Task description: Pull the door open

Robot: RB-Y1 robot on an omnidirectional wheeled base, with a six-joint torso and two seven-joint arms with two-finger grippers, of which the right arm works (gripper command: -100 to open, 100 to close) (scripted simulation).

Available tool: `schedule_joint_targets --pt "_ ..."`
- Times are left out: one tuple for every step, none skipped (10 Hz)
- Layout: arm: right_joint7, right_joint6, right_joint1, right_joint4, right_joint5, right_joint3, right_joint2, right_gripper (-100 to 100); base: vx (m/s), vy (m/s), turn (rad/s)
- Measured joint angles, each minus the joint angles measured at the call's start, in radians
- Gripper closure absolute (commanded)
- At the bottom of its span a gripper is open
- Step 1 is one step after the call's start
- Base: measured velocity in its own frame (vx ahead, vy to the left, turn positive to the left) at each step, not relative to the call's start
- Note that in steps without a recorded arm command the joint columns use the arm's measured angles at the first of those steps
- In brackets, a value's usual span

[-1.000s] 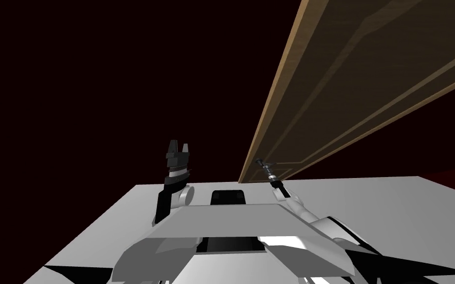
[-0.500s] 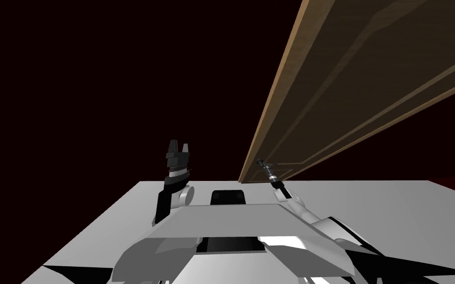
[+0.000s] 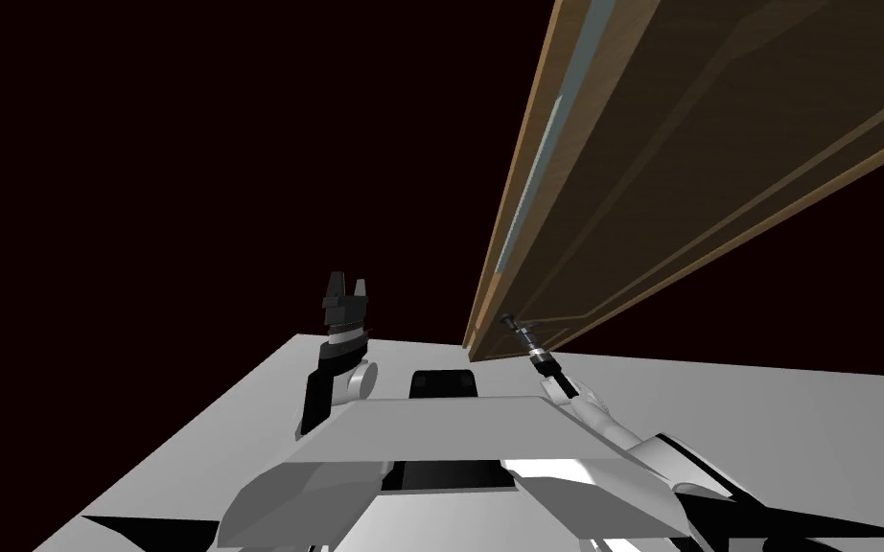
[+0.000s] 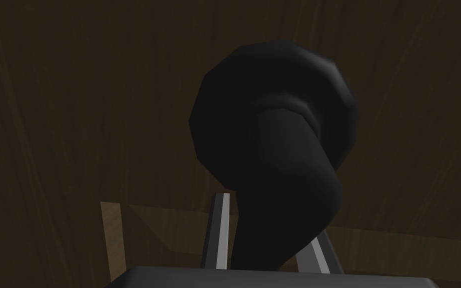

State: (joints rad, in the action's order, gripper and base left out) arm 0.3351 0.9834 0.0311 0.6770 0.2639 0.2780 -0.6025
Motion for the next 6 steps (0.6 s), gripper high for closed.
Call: schedule_joint_targets --pt "0.011 0.017 0.003 -0.008 -0.001 0.011 -0.01 100 -0.158 -0.086 0.149" --pt "0.019 0.026 0.019 0.005 0.001 0.018 -0.022 100 -0.143 -0.059 0.117" --pt "0.025 0.041 0.023 0.001 0.001 0.026 -0.03 100 -0.063 -0.022 0.023" --pt "0.026 0.044 0.025 -0.001 0.0 0.028 -0.029 100 -0.149 -0.086 0.203" --pt "0.029 0.047 0.037 0.008 0.003 0.03 -0.037 100 -0.205 -0.098 0.208" --pt "0.033 0.065 0.036 -0.004 0.005 0.034 -0.039 100 -0.199 -0.089 0.138"
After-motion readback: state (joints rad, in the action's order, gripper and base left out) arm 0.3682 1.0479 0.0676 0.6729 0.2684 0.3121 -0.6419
